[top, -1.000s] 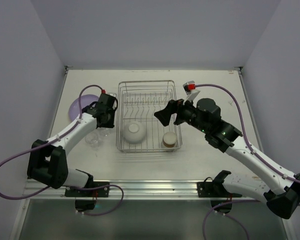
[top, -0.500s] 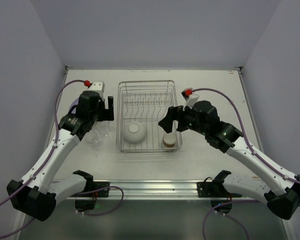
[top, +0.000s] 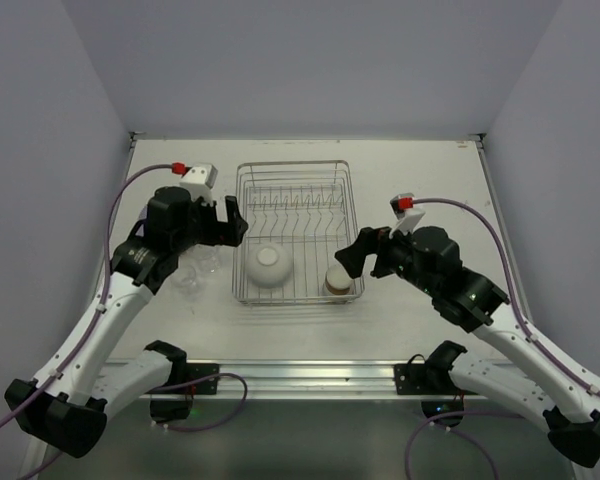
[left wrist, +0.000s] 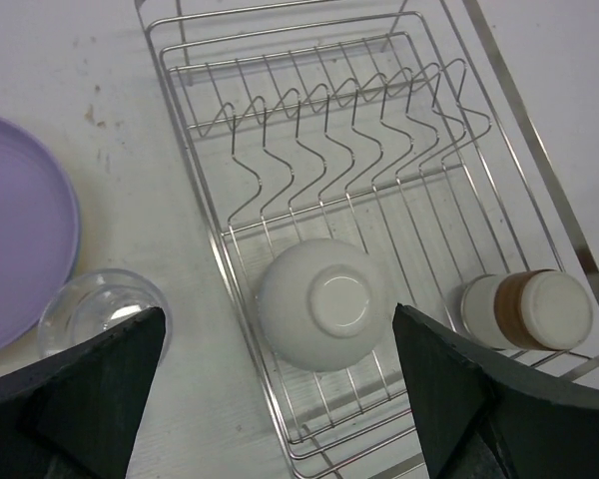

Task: Unload the mixed dishes from the dish rack

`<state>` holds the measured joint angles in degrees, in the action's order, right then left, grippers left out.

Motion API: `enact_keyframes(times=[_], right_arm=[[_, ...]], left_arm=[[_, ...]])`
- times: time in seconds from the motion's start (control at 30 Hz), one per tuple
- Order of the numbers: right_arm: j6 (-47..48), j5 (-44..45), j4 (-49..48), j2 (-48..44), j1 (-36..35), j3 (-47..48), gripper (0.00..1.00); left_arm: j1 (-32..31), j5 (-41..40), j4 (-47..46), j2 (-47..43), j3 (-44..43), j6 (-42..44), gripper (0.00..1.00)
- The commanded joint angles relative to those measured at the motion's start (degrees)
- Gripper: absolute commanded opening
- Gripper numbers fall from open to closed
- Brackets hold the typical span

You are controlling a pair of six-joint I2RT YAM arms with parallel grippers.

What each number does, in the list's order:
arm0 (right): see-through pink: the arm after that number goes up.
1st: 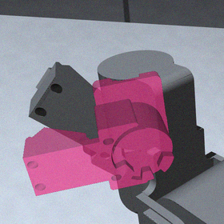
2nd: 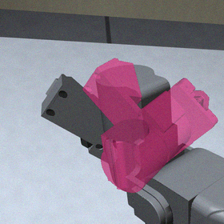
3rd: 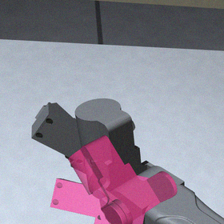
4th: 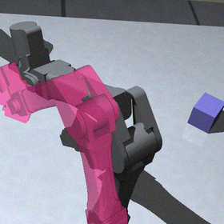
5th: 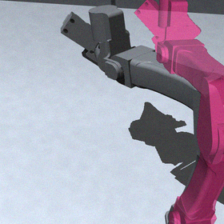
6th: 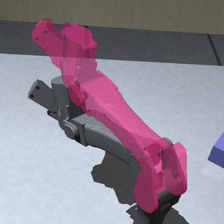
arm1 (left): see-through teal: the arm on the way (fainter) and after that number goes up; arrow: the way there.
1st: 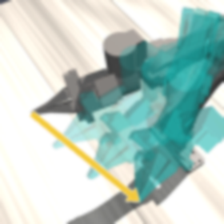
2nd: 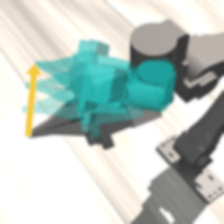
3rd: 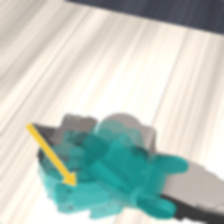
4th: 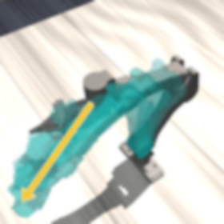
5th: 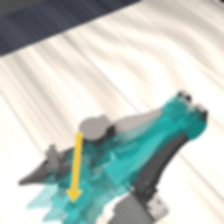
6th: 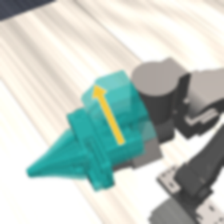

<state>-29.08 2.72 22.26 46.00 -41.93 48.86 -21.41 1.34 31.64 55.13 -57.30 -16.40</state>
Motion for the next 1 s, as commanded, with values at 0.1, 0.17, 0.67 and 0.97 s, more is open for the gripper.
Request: enact_keyframes(times=[0.1, 0.17, 0.67, 0.97], right_arm=[[-1.06, 8.07, -4.86, -5.56, 0.18, -3.77, 0.99], [-1.33, 9.58, -5.56, -7.32, 0.18, -4.56, 0.99], [-3.44, 25.22, -11.62, -20.41, 0.19, -15.72, 0.99], [-2.03, 29.53, -15.14, -25.96, 0.18, -21.52, 0.99]], left_arm=[[-3.9, 5.07, -7.46, 0.5, 2.45, -3.37, 1.0], [-6.0, 3.94, -7.99, 1.38, 2.28, -3.9, 1.0], [-25.08, -9.32, -11.95, 12.18, -1.49, -4.61, 1.0], [-33.96, -10.32, -15.11, 22.2, -6.42, -0.03, 1.0]])
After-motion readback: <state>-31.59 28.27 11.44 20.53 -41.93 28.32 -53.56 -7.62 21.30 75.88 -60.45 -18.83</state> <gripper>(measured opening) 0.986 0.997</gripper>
